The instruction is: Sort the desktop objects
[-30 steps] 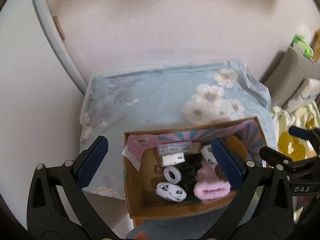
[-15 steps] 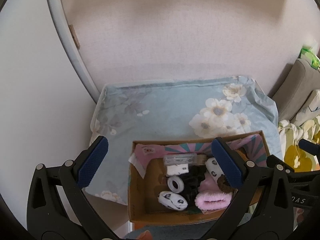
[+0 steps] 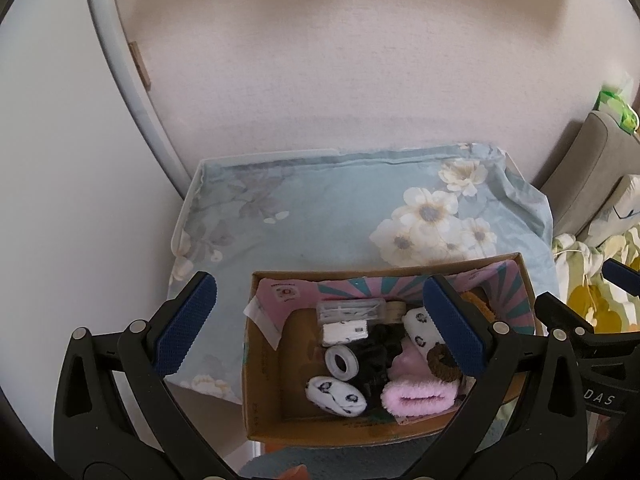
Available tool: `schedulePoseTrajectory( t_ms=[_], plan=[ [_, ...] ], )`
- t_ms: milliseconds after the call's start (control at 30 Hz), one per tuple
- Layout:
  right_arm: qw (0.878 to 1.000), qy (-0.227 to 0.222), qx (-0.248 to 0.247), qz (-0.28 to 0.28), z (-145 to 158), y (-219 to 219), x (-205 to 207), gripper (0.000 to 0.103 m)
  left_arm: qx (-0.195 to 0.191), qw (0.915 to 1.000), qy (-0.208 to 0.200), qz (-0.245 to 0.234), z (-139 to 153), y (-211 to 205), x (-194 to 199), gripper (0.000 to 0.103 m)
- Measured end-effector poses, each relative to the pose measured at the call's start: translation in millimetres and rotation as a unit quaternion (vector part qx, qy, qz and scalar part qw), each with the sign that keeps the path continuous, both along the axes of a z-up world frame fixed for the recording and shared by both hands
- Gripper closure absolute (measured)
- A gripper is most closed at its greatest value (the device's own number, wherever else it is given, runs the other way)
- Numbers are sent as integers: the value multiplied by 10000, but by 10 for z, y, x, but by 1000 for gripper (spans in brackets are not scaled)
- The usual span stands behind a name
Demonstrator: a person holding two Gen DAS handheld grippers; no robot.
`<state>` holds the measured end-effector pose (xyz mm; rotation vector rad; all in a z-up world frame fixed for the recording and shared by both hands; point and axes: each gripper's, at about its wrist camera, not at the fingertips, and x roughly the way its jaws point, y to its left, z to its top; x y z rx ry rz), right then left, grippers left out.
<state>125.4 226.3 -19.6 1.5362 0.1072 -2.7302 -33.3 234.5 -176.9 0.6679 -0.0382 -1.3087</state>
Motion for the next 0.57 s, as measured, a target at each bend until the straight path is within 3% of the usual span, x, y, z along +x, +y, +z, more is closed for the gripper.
schedulePoseTrajectory(
  t_ms=[567],
  plan=[
    [10000,61,23,73,16,-82,-80,1,-37,10000,-55,-53,39,-100,26,0]
  ],
)
